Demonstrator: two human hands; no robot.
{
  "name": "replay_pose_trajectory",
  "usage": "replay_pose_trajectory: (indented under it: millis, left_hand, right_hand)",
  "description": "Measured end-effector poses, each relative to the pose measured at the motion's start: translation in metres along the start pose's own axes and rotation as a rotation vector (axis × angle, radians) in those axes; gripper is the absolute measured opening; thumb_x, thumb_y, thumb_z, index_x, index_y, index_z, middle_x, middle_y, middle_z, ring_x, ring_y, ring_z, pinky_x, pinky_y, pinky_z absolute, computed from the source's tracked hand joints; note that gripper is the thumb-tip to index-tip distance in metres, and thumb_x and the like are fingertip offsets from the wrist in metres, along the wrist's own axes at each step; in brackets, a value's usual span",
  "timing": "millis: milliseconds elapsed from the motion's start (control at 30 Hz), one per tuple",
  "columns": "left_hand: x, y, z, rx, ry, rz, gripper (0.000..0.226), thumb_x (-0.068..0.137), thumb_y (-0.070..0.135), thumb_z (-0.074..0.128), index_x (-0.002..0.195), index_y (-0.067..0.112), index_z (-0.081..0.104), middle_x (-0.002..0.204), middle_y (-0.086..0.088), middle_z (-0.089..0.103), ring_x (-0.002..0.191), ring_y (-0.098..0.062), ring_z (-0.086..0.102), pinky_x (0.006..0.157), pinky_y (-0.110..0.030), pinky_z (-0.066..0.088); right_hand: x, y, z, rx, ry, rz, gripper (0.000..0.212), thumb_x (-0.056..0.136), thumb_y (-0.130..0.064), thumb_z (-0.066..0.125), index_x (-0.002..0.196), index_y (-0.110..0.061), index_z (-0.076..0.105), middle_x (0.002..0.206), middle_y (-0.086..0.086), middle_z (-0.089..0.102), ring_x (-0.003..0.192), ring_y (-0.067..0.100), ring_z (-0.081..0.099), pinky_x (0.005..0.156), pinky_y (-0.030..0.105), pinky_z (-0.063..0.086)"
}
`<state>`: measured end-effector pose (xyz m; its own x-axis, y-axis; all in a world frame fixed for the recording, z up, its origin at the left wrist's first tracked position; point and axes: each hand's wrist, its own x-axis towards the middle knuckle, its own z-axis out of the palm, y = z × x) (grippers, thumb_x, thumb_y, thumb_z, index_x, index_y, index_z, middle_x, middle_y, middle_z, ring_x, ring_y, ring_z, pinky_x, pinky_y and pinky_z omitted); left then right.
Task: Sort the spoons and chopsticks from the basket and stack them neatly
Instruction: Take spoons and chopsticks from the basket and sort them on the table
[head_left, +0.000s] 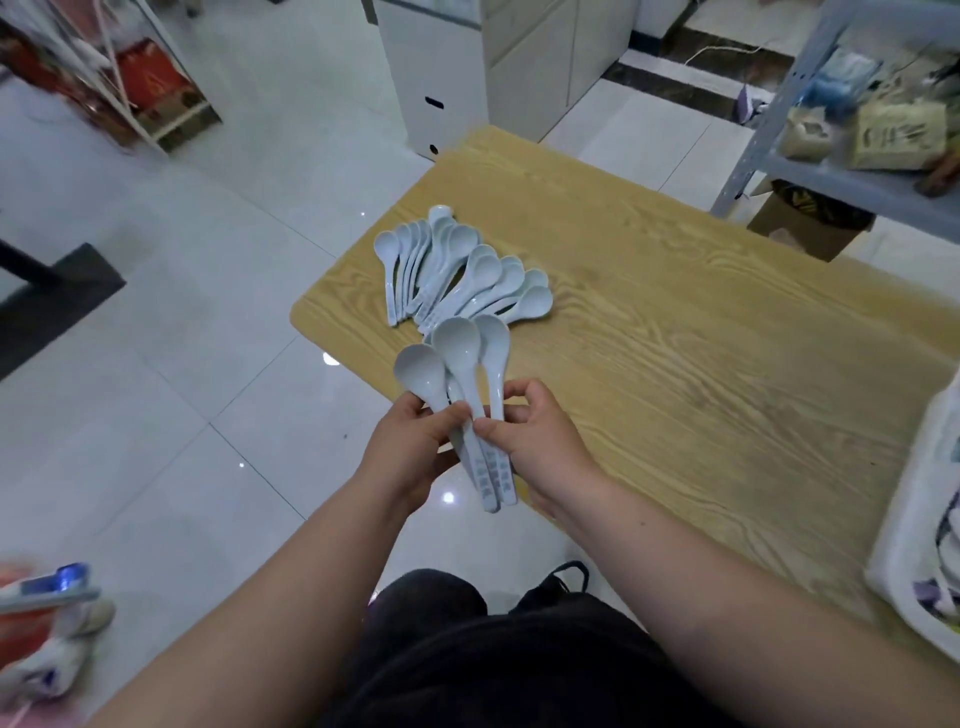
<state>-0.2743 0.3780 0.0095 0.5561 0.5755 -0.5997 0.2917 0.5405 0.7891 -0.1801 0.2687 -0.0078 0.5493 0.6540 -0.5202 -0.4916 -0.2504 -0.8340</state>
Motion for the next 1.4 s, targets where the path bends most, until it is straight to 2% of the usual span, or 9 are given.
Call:
replay_pose_trajectory:
  millis: [167, 333, 633, 767, 933, 1100, 1200, 1300, 1400]
  left_hand:
    - [0.042, 0.015, 0.003, 0.013, -0.039, -0.03, 0.028, 0.092, -0.003, 0.061, 0.12, 0.004, 0.061, 0.11, -0.017, 0.073, 0.098, -0.032, 0.073, 0.076, -0.04, 0.06]
    - [0.094, 0.029, -0.012, 0.037, -0.028, -0.09, 0.027, 0.091, -0.005, 0.062, 0.116, 0.005, 0.062, 0.108, -0.016, 0.074, 0.092, -0.031, 0.074, 0.073, -0.041, 0.061]
    - [0.232, 0.1, -0.062, 0.201, -0.113, -0.153, 0.031, 0.09, -0.004, 0.064, 0.119, 0.009, 0.061, 0.112, -0.013, 0.07, 0.091, -0.028, 0.071, 0.067, -0.036, 0.06]
    - [0.29, 0.132, -0.073, 0.339, -0.162, -0.116, 0.028, 0.09, -0.002, 0.064, 0.116, 0.009, 0.062, 0.111, -0.012, 0.071, 0.092, -0.03, 0.072, 0.075, -0.042, 0.062]
    - [0.333, 0.144, -0.073, 0.566, -0.221, -0.077, 0.026, 0.084, 0.004, 0.068, 0.108, 0.013, 0.066, 0.107, -0.014, 0.071, 0.095, -0.029, 0.072, 0.083, -0.05, 0.061]
    - [0.353, 0.135, -0.072, 0.866, -0.231, 0.048, 0.016, 0.079, 0.018, 0.072, 0.089, 0.015, 0.06, 0.083, -0.004, 0.067, 0.079, -0.026, 0.068, 0.077, -0.046, 0.059]
    - [0.353, 0.135, -0.071, 0.962, -0.233, 0.131, 0.034, 0.085, 0.024, 0.074, 0.113, 0.021, 0.055, 0.092, 0.004, 0.067, 0.085, -0.015, 0.067, 0.075, -0.036, 0.054]
    - [0.348, 0.133, -0.075, 0.969, -0.281, 0.196, 0.065, 0.086, 0.023, 0.075, 0.142, 0.024, 0.042, 0.097, 0.012, 0.065, 0.083, 0.001, 0.062, 0.07, -0.022, 0.046]
    - [0.342, 0.13, -0.08, 0.938, -0.304, 0.254, 0.064, 0.086, 0.019, 0.075, 0.14, 0.027, 0.042, 0.104, 0.015, 0.059, 0.073, 0.004, 0.063, 0.069, -0.018, 0.051]
  right_hand:
    - [0.038, -0.014, 0.0, -0.003, 0.069, 0.014, 0.035, 0.089, -0.007, 0.073, 0.115, -0.02, 0.052, 0.097, 0.001, 0.078, 0.086, 0.02, 0.076, 0.087, 0.047, 0.06]
    - [0.077, -0.02, 0.007, -0.02, 0.127, 0.077, 0.033, 0.089, -0.007, 0.072, 0.111, -0.021, 0.054, 0.095, -0.002, 0.078, 0.088, 0.02, 0.076, 0.089, 0.05, 0.058]
    - [0.161, -0.035, 0.026, 0.07, 0.483, 0.149, 0.025, 0.09, -0.007, 0.071, 0.104, -0.022, 0.057, 0.104, 0.004, 0.073, 0.092, 0.025, 0.073, 0.091, 0.056, 0.056]
    - [0.198, -0.042, 0.041, 0.055, 0.628, 0.143, 0.025, 0.09, -0.005, 0.069, 0.101, -0.022, 0.054, 0.105, 0.006, 0.072, 0.093, 0.023, 0.071, 0.088, 0.045, 0.057]
    - [0.235, -0.042, 0.058, 0.081, 0.743, 0.162, 0.029, 0.089, -0.005, 0.068, 0.102, -0.026, 0.053, 0.104, 0.001, 0.071, 0.091, 0.023, 0.071, 0.082, 0.041, 0.057]
    - [0.259, -0.036, 0.067, 0.043, 0.784, 0.183, 0.026, 0.092, -0.007, 0.066, 0.102, -0.027, 0.052, 0.106, -0.001, 0.068, 0.09, 0.015, 0.068, 0.074, 0.031, 0.054]
    - [0.271, -0.037, 0.073, -0.029, 0.775, 0.214, 0.021, 0.093, -0.013, 0.066, 0.105, -0.023, 0.052, 0.104, -0.002, 0.066, 0.086, 0.014, 0.066, 0.062, 0.027, 0.049]
    - [0.279, -0.038, 0.081, -0.152, 0.741, 0.247, 0.021, 0.094, -0.018, 0.063, 0.11, -0.02, 0.049, 0.105, -0.002, 0.062, 0.088, 0.014, 0.063, 0.064, 0.029, 0.048]
    - [0.284, -0.038, 0.085, -0.294, 0.737, 0.246, 0.026, 0.093, -0.017, 0.063, 0.114, -0.017, 0.048, 0.111, 0.001, 0.059, 0.089, 0.016, 0.06, 0.06, 0.025, 0.044]
